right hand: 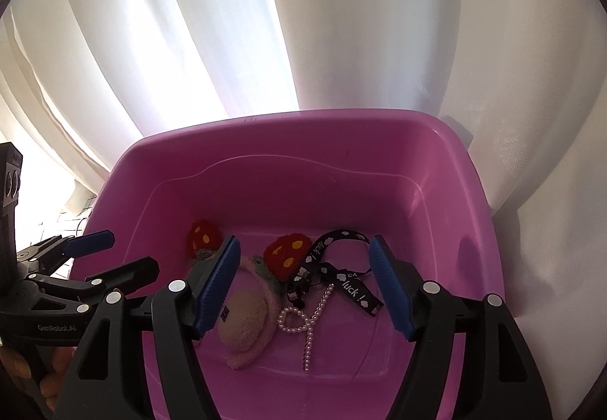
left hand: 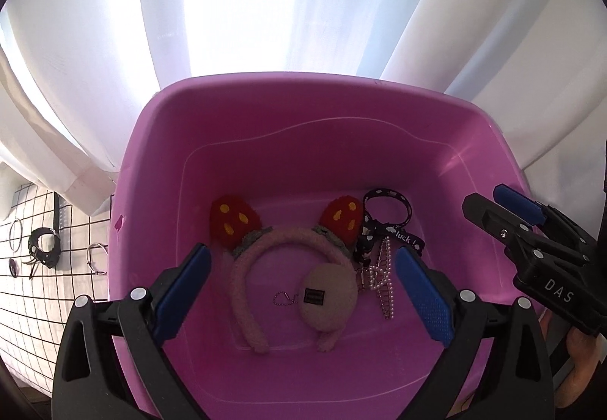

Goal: Organize jewelry
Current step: 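Open both tools to drop the plush and strap, then withdraw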

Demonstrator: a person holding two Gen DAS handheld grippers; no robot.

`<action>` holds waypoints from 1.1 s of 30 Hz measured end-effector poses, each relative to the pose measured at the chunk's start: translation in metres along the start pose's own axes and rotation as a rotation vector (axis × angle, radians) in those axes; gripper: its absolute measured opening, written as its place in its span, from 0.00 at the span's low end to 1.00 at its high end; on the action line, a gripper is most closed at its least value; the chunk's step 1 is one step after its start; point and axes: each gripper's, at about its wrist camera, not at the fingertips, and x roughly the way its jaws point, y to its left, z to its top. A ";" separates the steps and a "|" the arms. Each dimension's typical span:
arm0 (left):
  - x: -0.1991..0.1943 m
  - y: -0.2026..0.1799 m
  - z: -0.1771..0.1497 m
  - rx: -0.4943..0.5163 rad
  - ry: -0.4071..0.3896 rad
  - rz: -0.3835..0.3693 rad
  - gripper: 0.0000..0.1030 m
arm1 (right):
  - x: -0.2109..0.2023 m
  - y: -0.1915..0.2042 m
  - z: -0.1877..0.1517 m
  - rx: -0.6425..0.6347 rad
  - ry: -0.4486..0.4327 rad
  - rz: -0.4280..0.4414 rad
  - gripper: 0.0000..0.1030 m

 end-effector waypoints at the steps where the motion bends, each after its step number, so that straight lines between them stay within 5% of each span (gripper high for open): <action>1: -0.003 -0.001 0.000 0.005 -0.009 0.005 0.93 | -0.001 0.001 0.000 -0.003 -0.003 0.003 0.65; 33: -0.072 0.057 -0.033 -0.141 -0.141 0.107 0.94 | -0.004 0.068 0.007 -0.121 -0.035 0.198 0.70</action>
